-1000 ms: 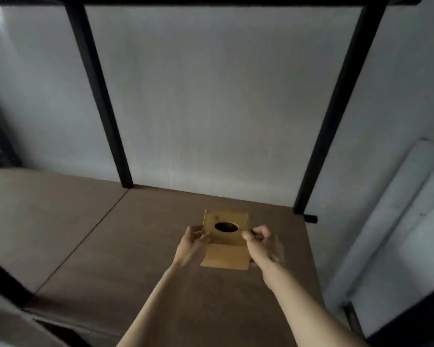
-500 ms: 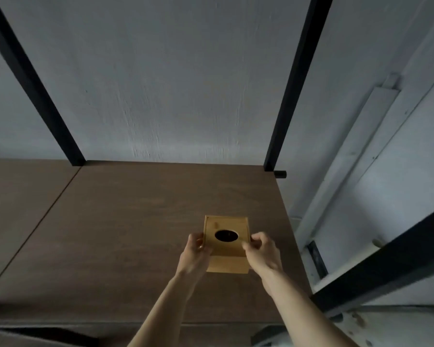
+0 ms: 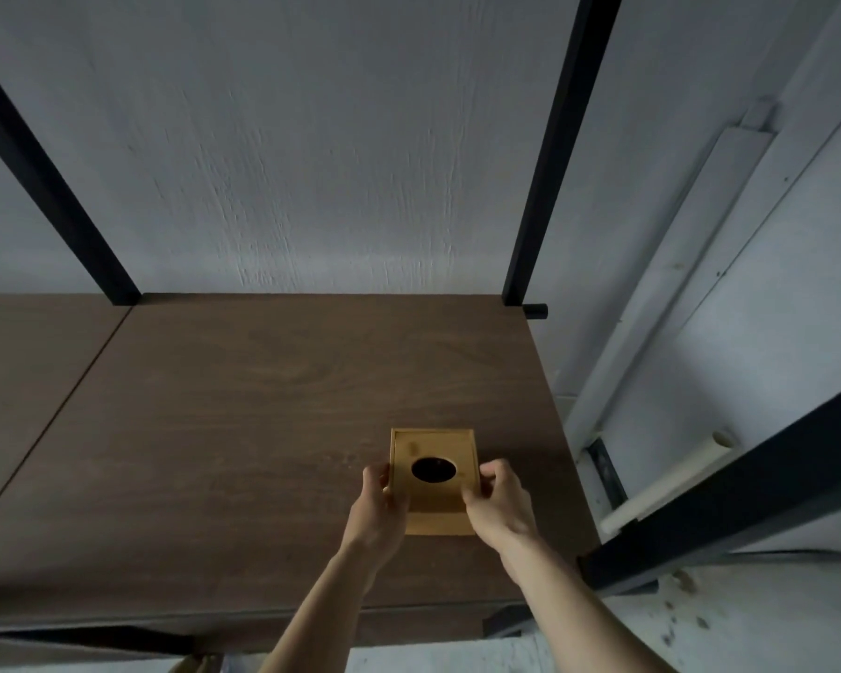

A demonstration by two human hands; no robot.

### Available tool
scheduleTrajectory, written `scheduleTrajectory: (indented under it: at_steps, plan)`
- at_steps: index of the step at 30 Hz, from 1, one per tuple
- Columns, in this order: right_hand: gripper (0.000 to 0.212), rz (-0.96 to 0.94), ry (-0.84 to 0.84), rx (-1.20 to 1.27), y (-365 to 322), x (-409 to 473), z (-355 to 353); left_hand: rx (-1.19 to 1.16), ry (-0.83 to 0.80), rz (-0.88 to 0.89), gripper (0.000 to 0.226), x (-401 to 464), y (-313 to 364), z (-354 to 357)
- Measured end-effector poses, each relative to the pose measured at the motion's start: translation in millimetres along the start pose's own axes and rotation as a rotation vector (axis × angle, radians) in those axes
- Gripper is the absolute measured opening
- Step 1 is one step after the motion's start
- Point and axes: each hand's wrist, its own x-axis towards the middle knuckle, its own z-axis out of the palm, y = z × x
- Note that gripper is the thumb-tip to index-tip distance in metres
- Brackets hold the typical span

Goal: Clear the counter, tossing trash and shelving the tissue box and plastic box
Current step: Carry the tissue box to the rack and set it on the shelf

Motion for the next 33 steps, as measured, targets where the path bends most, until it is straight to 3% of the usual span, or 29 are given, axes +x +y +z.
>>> scheduleTrajectory:
  at_steps: [10, 21, 26, 33]
  plan:
    - [0.023, -0.021, -0.007, -0.048, 0.8, -3.7, 0.8, 0.212, 0.006, 0.06, 0.042, 1.4, -4.7, -2.6]
    - [0.054, -0.278, 0.009, -0.564, -21.3, -44.3, -25.6, 0.57, 0.005, 0.285, 0.035, -27.6, 22.6, -33.7]
    - [0.057, -0.377, 0.058, -0.712, -27.8, -71.7, -38.6, 0.721, -0.019, 0.384, 0.062, -46.9, 30.8, -45.6]
    - [0.055, -0.512, 0.117, -0.797, -27.4, -114.9, -60.4, 0.882, 0.032, 0.528, 0.07, -93.7, 45.4, -55.3]
